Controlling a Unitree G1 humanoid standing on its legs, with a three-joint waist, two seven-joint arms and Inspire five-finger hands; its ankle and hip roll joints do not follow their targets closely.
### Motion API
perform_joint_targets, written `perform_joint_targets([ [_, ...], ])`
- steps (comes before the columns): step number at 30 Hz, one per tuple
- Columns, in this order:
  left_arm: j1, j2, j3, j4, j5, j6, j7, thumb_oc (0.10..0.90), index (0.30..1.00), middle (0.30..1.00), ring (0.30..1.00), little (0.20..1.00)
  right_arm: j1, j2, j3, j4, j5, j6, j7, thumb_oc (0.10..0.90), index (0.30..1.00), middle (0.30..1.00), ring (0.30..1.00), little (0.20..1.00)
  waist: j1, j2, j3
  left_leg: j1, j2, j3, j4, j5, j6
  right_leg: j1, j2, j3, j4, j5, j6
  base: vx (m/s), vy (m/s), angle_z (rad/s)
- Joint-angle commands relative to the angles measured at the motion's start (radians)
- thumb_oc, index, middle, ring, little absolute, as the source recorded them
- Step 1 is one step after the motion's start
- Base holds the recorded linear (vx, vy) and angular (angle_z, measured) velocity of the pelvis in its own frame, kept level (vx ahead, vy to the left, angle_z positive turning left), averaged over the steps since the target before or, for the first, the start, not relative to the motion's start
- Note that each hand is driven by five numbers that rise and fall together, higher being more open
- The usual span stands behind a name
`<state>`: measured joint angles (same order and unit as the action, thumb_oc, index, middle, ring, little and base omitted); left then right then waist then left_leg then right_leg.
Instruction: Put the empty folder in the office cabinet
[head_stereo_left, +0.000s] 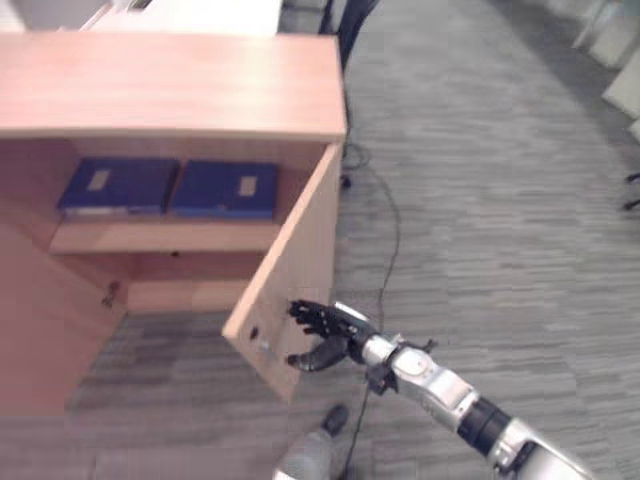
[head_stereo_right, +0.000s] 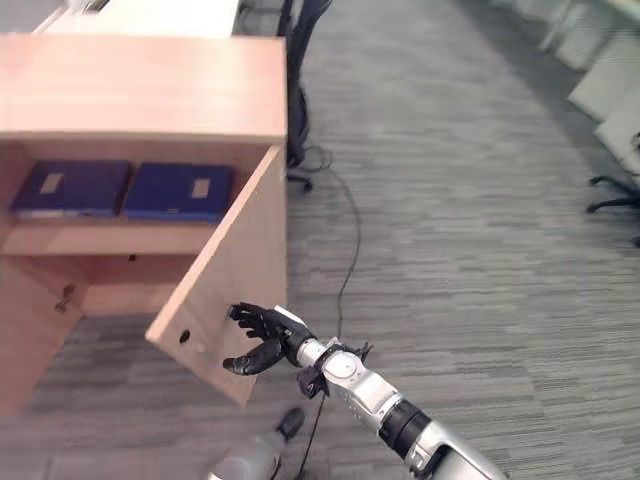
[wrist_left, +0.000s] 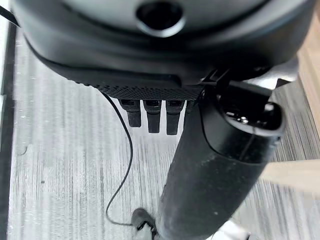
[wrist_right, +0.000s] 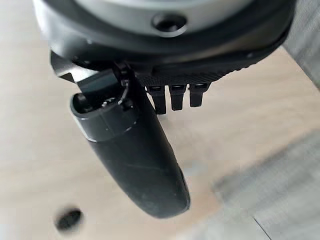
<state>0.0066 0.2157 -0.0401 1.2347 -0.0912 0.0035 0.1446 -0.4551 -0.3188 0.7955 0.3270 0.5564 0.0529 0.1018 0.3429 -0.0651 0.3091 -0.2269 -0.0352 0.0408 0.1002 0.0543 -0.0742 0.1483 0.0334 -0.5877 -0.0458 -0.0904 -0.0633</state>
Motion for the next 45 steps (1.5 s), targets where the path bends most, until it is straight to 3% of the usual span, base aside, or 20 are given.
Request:
perform_joint_targets([
  [1, 0.061, 0.019, -0.063, 0.018, -0.034, -0.009, 0.026, 0.800, 0.900, 0.900, 0.900, 0.900, -0.034, 0.091, -0.031, -0.099, 0.026, -0.075, 0.025, 0.800, 0.900, 0.900, 0.900, 0.900, 0.003, -0.020, -0.070, 0.016, 0.094, -0.019, 0.259, -0.157, 0.031, -0.094, -0.065, 0.107, 0.019, -0.022, 0.103, -0.04, -0.019, 0.68],
  [2, 0.061, 0.019, -0.063, 0.018, -0.034, -0.009, 0.026, 0.800, 0.900, 0.900, 0.900, 0.900, -0.033, 0.091, -0.031, -0.099, 0.026, -0.075, 0.025, 0.800, 0.900, 0.900, 0.900, 0.900, 0.003, -0.019, -0.071, 0.014, 0.095, -0.019, 0.263, -0.160, 0.031, -0.094, -0.064, 0.107, 0.019, -0.022, 0.103, 0.04, -0.016, 0.42],
  [3, 0.069, 0.016, -0.047, 0.039, -0.032, -0.001, 0.027, 0.800, 0.900, 0.900, 0.900, 0.900, -0.036, 0.095, -0.031, -0.110, 0.027, -0.069, 0.030, 0.800, 0.900, 0.900, 0.900, 0.900, 0.000, -0.019, -0.091, 0.063, 0.127, 0.032, 0.248, -0.187, 0.037, -0.099, -0.068, 0.085, 0.020, -0.025, 0.107, 0.08, 0.003, 0.58],
  [6, 0.077, 0.015, -0.034, 0.047, -0.023, 0.008, 0.019, 0.800, 0.900, 0.900, 0.900, 0.900, -0.030, 0.086, -0.042, -0.094, 0.008, -0.064, 0.029, 0.800, 0.900, 0.900, 0.900, 0.900, -0.010, -0.005, -0.129, 0.179, 0.188, 0.144, 0.158, -0.174, 0.018, -0.100, -0.086, -0.003, 0.025, -0.036, 0.114, 0.07, 0.050, 0.80],
  [9, 0.088, 0.017, -0.045, 0.054, 0.006, 0.004, 0.015, 0.800, 0.900, 0.900, 0.900, 0.900, -0.037, 0.058, -0.120, -0.030, -0.019, -0.090, -0.023, 0.800, 0.900, 0.900, 0.900, 0.900, -0.033, 0.019, -0.176, 0.260, 0.203, 0.226, 0.061, -0.146, -0.017, -0.095, -0.120, -0.125, 0.019, -0.038, 0.115, 0.03, 0.108, 1.33],
  [13, 0.093, 0.024, -0.075, 0.073, 0.051, 0.018, 0.007, 0.800, 0.900, 0.900, 0.900, 0.900, -0.104, 0.020, -0.252, 0.109, -0.018, -0.109, -0.099, 0.800, 0.900, 0.900, 0.900, 0.900, -0.031, 0.048, -0.218, 0.255, 0.205, 0.338, -0.063, -0.088, -0.041, -0.074, -0.177, -0.308, 0.023, -0.018, 0.112, -0.01, 0.150, 1.71],
  [16, 0.099, 0.047, -0.088, 0.072, 0.046, 0.016, 0.006, 0.800, 0.900, 0.900, 0.900, 0.900, -0.206, -0.013, -0.314, 0.237, -0.034, -0.107, -0.157, 0.800, 0.900, 0.900, 0.900, 0.900, -0.027, 0.060, -0.238, 0.244, 0.196, 0.328, -0.105, -0.058, -0.038, -0.056, -0.191, -0.349, 0.020, 0.002, 0.114, 0.04, 0.197, 2.28],
  [23, 0.152, 0.099, -0.070, 0.127, 0.004, 0.011, 0.019, 0.800, 0.900, 0.900, 0.900, 0.900, -0.537, -0.174, -0.455, 0.531, -0.065, -0.138, -0.297, 0.800, 0.900, 0.900, 0.900, 0.900, 0.063, 0.054, -0.271, 0.238, 0.127, 0.253, -0.176, -0.064, 0.017, -0.064, -0.223, -0.338, 0.032, 0.043, 0.150, 0.09, 0.264, 0.13],
  [25, 0.148, 0.108, -0.071, 0.143, -0.007, 0.014, 0.025, 0.800, 0.900, 0.900, 0.900, 0.900, -0.598, -0.292, -0.473, 0.601, -0.103, -0.114, -0.313, 0.800, 0.900, 0.900, 0.900, 0.900, 0.078, 0.071, -0.274, 0.244, 0.072, 0.185, -0.163, -0.100, 0.061, -0.046, -0.325, -0.371, 0.200, 0.048, 0.183, 0.28, 0.478, 0.58],
  [27, 0.136, 0.120, -0.080, 0.153, -0.003, 0.023, 0.028, 0.800, 0.900, 0.900, 0.900, 0.900, -0.596, -0.342, -0.474, 0.613, -0.121, -0.103, -0.318, 0.800, 0.900, 0.900, 0.900, 0.900, 0.038, 0.082, -0.258, 0.270, 0.042, 0.121, -0.173, -0.114, 0.091, -0.077, -0.411, -0.308, 0.360, 0.075, 0.210, 0.23, 0.274, 1.42],
  [28, 0.122, 0.131, -0.082, 0.159, -0.005, 0.022, 0.026, 0.800, 0.900, 0.900, 0.900, 0.900, -0.597, -0.350, -0.467, 0.630, -0.135, -0.099, -0.319, 0.800, 0.900, 0.900, 0.900, 0.900, 0.015, 0.083, -0.249, 0.270, 0.040, 0.098, -0.182, -0.112, 0.094, -0.115, -0.417, -0.237, 0.390, 0.062, 0.203, 0.09, 0.098, 1.61],
  [29, 0.120, 0.130, -0.082, 0.159, -0.005, 0.022, 0.026, 0.800, 0.900, 0.900, 0.900, 0.900, -0.600, -0.350, -0.466, 0.631, -0.135, -0.100, -0.318, 0.800, 0.900, 0.900, 0.900, 0.900, 0.015, 0.082, -0.249, 0.267, 0.039, 0.099, -0.183, -0.110, 0.094, -0.120, -0.420, -0.237, 0.394, 0.059, 0.201, 0.00, -0.075, 1.46],
  [30, 0.103, 0.147, -0.059, 0.163, -0.026, 0.017, 0.031, 0.800, 0.900, 0.900, 0.900, 0.900, -0.635, -0.383, -0.441, 0.664, -0.146, -0.098, -0.337, 0.800, 0.900, 0.900, 0.900, 0.900, -0.016, 0.074, -0.223, 0.244, 0.043, 0.056, -0.184, -0.095, 0.073, -0.226, -0.332, -0.025, 0.279, 0.049, 0.184, 0.00, -0.183, 1.27],
  [33, 0.082, 0.151, -0.030, 0.173, -0.027, 0.006, 0.034, 0.800, 0.900, 0.900, 0.900, 0.900, -0.623, -0.500, -0.433, 0.724, -0.192, -0.093, -0.366, 0.800, 0.900, 0.900, 0.900, 0.900, -0.082, 0.043, -0.171, 0.233, 0.019, -0.026, -0.151, -0.101, 0.066, -0.328, -0.205, 0.253, 0.085, 0.128, 0.211, 0.05, -0.208, 0.75],
  [34, 0.082, 0.152, -0.031, 0.173, -0.027, 0.006, 0.033, 0.800, 0.900, 0.900, 0.900, 0.900, -0.622, -0.500, -0.434, 0.724, -0.192, -0.093, -0.366, 0.800, 0.900, 0.900, 0.900, 0.900, -0.080, 0.042, -0.172, 0.232, 0.019, -0.025, -0.150, -0.102, 0.066, -0.329, -0.204, 0.253, 0.084, 0.129, 0.211, 0.07, -0.122, 1.16],
  [35, 0.080, 0.160, -0.019, 0.174, -0.029, 0.000, 0.028, 0.800, 0.900, 0.900, 0.900, 0.900, -0.602, -0.549, -0.454, 0.736, -0.194, -0.091, -0.371, 0.800, 0.900, 0.900, 0.900, 0.900, -0.098, 0.023, -0.166, 0.236, 0.008, -0.050, -0.139, -0.114, 0.065, -0.313, -0.189, 0.316, 0.049, 0.135, 0.215, 0.10, -0.092, 2.04],
  [36, 0.074, 0.162, -0.010, 0.178, -0.030, -0.009, 0.032, 0.800, 0.900, 0.900, 0.900, 0.900, -0.586, -0.560, -0.466, 0.749, -0.201, -0.090, -0.369, 0.800, 0.900, 0.900, 0.900, 0.900, -0.109, 0.011, -0.161, 0.235, 0.004, -0.058, -0.128, -0.121, 0.066, -0.301, -0.190, 0.326, 0.040, 0.153, 0.213, 0.18, -0.272, 2.35],
  [38, 0.070, 0.154, -0.002, 0.175, -0.042, -0.007, 0.035, 0.800, 0.900, 0.900, 0.900, 0.900, -0.559, -0.567, -0.493, 0.777, -0.178, -0.084, -0.371, 0.800, 0.900, 0.900, 0.900, 0.900, -0.122, 0.000, -0.180, 0.228, 0.016, -0.065, -0.127, -0.122, 0.063, -0.292, -0.182, 0.322, 0.031, 0.157, 0.201, 0.19, -0.299, 1.73],
  [39, 0.086, 0.118, 0.007, 0.178, -0.064, -0.004, 0.023, 0.800, 0.900, 0.900, 0.900, 0.900, -0.457, -0.552, -0.549, 0.749, -0.142, -0.086, -0.355, 0.800, 0.900, 0.900, 0.900, 0.900, -0.139, -0.002, -0.207, 0.253, 0.049, -0.069, -0.129, -0.128, 0.053, -0.263, -0.162, 0.323, 0.023, 0.139, 0.185, 0.18, -0.200, 0.62],
  [45, 0.093, 0.089, 0.007, 0.164, -0.087, 0.001, -0.005, 0.800, 0.900, 0.900, 0.900, 0.900, -0.292, -0.496, -0.609, 0.704, -0.154, -0.089, -0.334, 0.800, 0.900, 0.900, 0.900, 0.900, -0.164, -0.007, -0.235, 0.290, 0.106, -0.078, -0.126, -0.124, 0.021, -0.198, -0.124, 0.277, 0.011, 0.095, 0.162, 0.13, -0.232, -0.13],
])
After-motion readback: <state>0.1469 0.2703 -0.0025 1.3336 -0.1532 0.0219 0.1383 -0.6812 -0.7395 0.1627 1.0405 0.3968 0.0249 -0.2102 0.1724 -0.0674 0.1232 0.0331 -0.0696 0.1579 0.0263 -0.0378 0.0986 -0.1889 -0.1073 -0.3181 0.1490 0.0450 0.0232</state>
